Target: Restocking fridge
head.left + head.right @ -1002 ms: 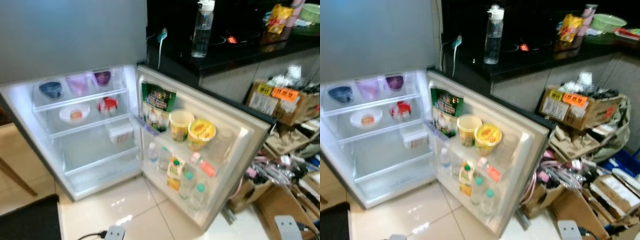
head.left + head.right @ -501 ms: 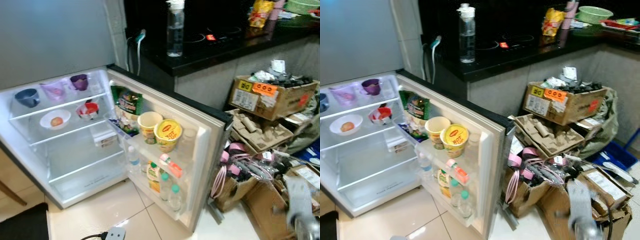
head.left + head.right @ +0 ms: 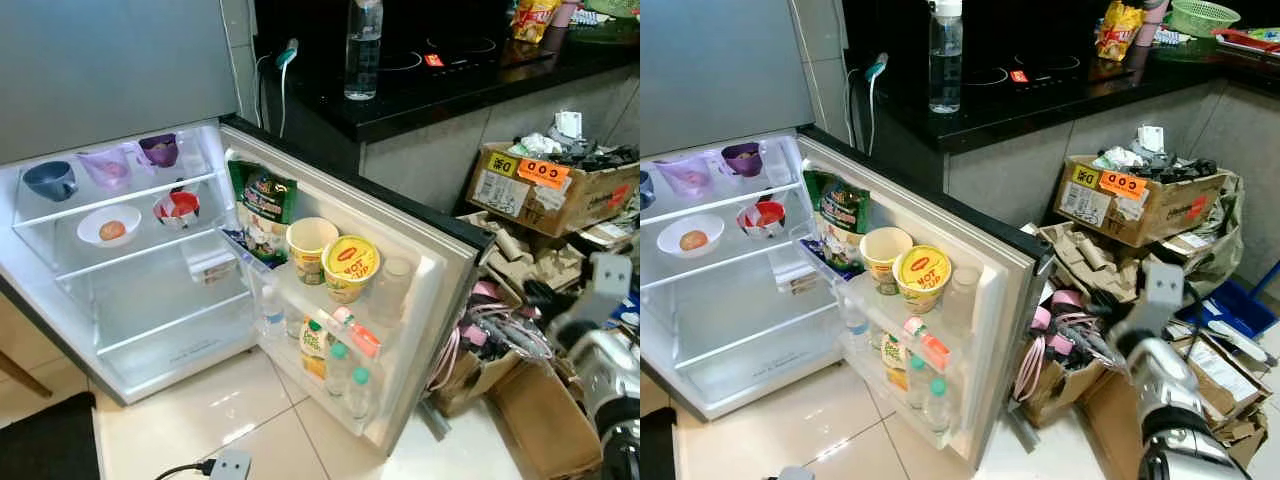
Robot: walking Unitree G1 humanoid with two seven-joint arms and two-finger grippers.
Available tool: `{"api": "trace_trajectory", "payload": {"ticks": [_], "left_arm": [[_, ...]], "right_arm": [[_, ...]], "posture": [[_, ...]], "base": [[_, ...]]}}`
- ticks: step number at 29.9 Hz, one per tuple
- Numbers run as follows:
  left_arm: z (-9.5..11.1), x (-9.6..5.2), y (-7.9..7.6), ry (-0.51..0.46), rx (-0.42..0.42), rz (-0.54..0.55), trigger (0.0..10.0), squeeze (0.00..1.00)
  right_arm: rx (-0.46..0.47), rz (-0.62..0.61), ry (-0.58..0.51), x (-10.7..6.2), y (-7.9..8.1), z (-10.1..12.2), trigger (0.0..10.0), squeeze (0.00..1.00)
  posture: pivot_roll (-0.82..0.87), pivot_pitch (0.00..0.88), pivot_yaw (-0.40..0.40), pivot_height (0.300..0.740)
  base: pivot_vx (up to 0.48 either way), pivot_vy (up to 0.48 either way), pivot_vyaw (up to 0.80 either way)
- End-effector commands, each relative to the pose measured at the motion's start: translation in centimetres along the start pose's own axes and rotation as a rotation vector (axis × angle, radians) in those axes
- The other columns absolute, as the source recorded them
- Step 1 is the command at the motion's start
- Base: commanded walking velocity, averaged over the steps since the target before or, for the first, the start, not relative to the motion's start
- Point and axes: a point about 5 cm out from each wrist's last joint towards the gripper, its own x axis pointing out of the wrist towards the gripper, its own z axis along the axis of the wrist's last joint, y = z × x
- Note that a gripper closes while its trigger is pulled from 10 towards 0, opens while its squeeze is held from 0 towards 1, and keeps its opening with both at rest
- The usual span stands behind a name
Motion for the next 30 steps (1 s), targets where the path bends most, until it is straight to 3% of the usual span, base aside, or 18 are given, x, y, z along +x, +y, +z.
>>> {"api": "trace_trajectory", "payload": {"ticks": [1,3,12,16,18,19,22,24,25,28,29,30], "left_arm": [[-1.3,-0.2,0.2,0.043,-0.004,0.008,10.0,0.00],[-1.3,-0.2,0.1,0.042,-0.006,0.007,10.0,0.00],[-1.0,-0.1,0.0,0.034,-0.009,0.002,10.0,0.00],[-1.0,-0.1,0.0,0.033,-0.010,0.002,10.0,0.00],[-1.0,-0.1,0.1,0.032,-0.012,0.002,10.0,0.00],[-1.0,-0.1,0.1,0.030,-0.013,0.003,10.0,0.00],[-0.9,-0.1,0.1,0.030,-0.013,0.003,10.0,0.00],[-0.9,-0.1,0.1,0.028,-0.014,0.002,10.0,0.00],[-0.8,-0.1,0.1,0.027,-0.014,0.002,10.0,0.00],[-0.8,-0.1,0.1,0.026,-0.014,0.001,10.0,0.00],[-0.7,-0.1,0.0,0.024,-0.015,-0.001,10.0,0.00],[-0.7,-0.1,0.0,0.023,-0.015,-0.001,10.0,0.00]], "right_arm": [[0.008,0.112,-0.034,0.6,1.3,0.5,10.0,0.00],[-0.013,0.266,-0.024,0.9,2.8,0.4,10.0,0.00],[-0.074,0.542,0.079,0.5,5.4,-0.9,10.0,0.00],[-0.071,0.609,0.107,0.3,6.1,-1.4,10.0,0.00],[-0.070,0.692,0.144,-0.1,6.8,-1.8,10.0,0.00],[-0.099,0.798,0.214,-0.8,7.7,-2.5,10.0,0.00],[-0.115,0.847,0.248,-1.2,8.2,-2.9,10.0,0.00],[-0.099,0.986,0.281,-2.2,9.8,-3.1,10.0,0.00],[-0.073,1.065,0.267,-2.7,10.9,-2.7,10.0,0.00],[-0.048,1.127,0.255,-3.1,11.8,-2.3,10.0,0.00],[-0.010,1.213,0.224,-3.7,13.0,-1.5,10.0,0.00],[-0.018,1.210,0.205,-3.6,13.2,-1.3,10.0,0.00]], "posture": [[-0.10,0.000,-0.012,0.740],[-0.10,0.000,-0.012,0.740],[-0.10,0.000,-0.012,0.740],[-0.10,0.000,-0.012,0.740],[-0.10,0.000,-0.012,0.740],[-0.10,0.000,-0.012,0.740],[-0.10,0.000,-0.012,0.740],[-0.10,0.000,-0.012,0.740],[-0.10,0.000,-0.012,0.740],[-0.10,0.000,-0.012,0.740],[-0.10,0.000,-0.012,0.740],[-0.10,0.000,-0.012,0.740]], "base": [[0.000,0.000,0.00],[0.000,0.000,0.00],[0.000,0.000,0.00],[0.000,0.000,0.00],[0.000,0.000,0.00],[0.000,0.000,0.00],[0.000,0.000,0.00],[0.000,0.000,0.00],[0.000,0.000,0.00],[0.000,0.000,0.00],[0.000,0.000,0.00],[0.000,0.000,0.00]]}}
